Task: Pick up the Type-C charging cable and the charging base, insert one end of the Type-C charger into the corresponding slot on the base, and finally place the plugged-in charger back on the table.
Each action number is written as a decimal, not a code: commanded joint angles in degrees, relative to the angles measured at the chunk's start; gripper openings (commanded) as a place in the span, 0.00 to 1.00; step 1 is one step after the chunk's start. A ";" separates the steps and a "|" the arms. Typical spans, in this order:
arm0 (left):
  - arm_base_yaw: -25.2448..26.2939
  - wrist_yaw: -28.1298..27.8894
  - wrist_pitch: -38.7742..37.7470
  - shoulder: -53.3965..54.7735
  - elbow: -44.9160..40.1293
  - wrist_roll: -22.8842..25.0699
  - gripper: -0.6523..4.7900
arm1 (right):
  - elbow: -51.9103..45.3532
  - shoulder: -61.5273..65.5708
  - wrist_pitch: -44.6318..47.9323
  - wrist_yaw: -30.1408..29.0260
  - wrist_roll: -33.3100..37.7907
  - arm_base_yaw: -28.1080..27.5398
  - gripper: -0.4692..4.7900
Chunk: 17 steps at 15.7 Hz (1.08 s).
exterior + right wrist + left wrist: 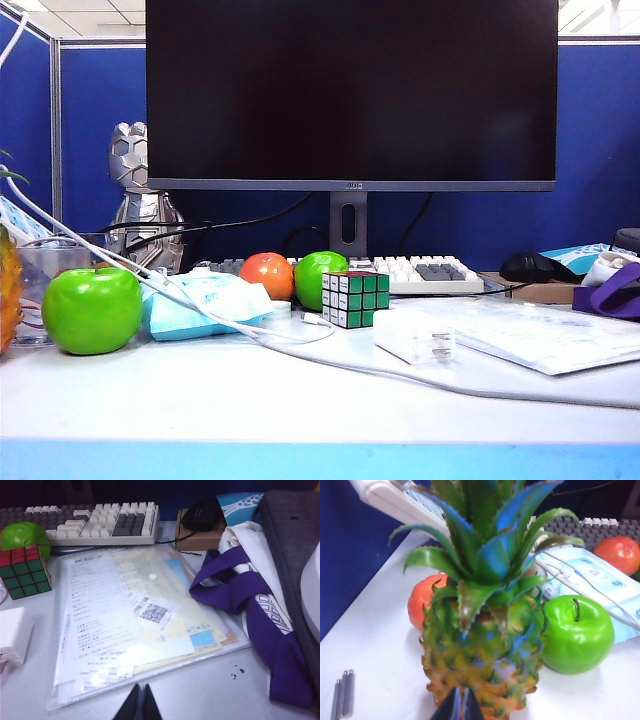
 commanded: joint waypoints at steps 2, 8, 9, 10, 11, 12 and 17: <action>0.04 -0.20 -0.72 -0.09 -0.07 0.37 0.17 | -0.42 -0.09 0.04 -0.26 0.20 0.04 0.09; 0.04 -0.22 -0.74 -0.09 -0.07 0.37 0.14 | -0.42 -0.09 0.07 -0.26 0.20 0.04 0.09; 0.04 -0.24 -0.63 -0.09 -0.07 0.39 0.11 | -0.42 -0.09 0.24 -0.26 0.20 0.04 0.09; 0.02 -0.22 1.27 -0.09 -0.04 0.07 0.11 | -0.22 -0.09 1.77 -0.24 2.95 0.04 0.09; 0.02 -0.98 2.84 -0.09 0.33 -2.51 0.11 | 0.90 -0.09 2.27 -0.09 7.32 0.04 0.09; 0.02 -2.58 2.47 -0.09 1.14 -4.26 0.11 | 2.40 -0.09 2.27 -0.09 8.85 0.04 0.09; 0.02 -5.62 2.23 -0.04 9.11 -5.60 0.11 | 15.87 1.49 0.98 2.62 8.85 0.07 0.08</action>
